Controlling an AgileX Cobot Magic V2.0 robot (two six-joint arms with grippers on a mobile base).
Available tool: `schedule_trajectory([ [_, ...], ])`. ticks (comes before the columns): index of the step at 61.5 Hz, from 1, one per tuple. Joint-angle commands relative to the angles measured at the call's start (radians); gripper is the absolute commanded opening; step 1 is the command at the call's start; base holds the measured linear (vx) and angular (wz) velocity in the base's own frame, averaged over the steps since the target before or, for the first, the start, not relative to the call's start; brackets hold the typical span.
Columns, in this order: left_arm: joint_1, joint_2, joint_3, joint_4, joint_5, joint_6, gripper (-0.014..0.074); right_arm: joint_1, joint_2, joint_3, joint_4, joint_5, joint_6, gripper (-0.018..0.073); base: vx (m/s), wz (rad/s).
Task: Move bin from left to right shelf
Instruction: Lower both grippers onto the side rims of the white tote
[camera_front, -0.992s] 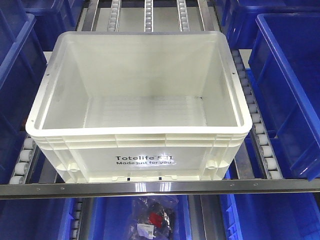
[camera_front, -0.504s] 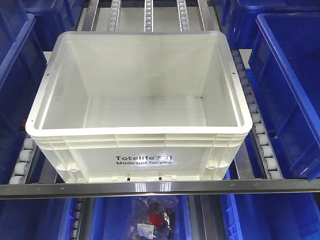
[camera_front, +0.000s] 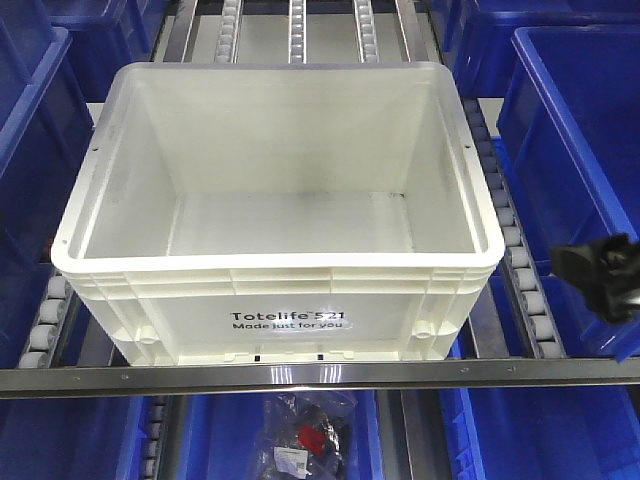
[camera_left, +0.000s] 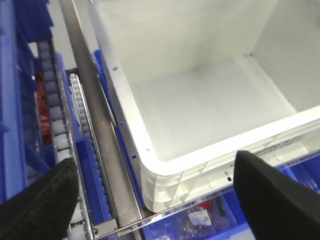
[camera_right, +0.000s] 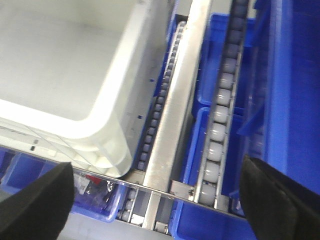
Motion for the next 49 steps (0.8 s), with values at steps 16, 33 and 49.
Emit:
schedule_trajectory([
  [16,-0.015,0.286,-0.154,-0.007,-0.076,0.002,0.0589,0.009,0.276,-0.277,0.004,0.015,0.033,0.0619,0.00,0.00],
  [33,-0.025,0.529,-0.310,0.148,-0.004,-0.149,0.0587,0.081,0.494,-0.432,-0.166,0.100,0.187,0.0616,0.00,0.00],
  [49,-0.093,0.640,-0.372,0.310,-0.058,-0.395,0.0587,0.088,0.674,-0.595,-0.184,0.114,0.358,0.0613,0.00,0.00],
])
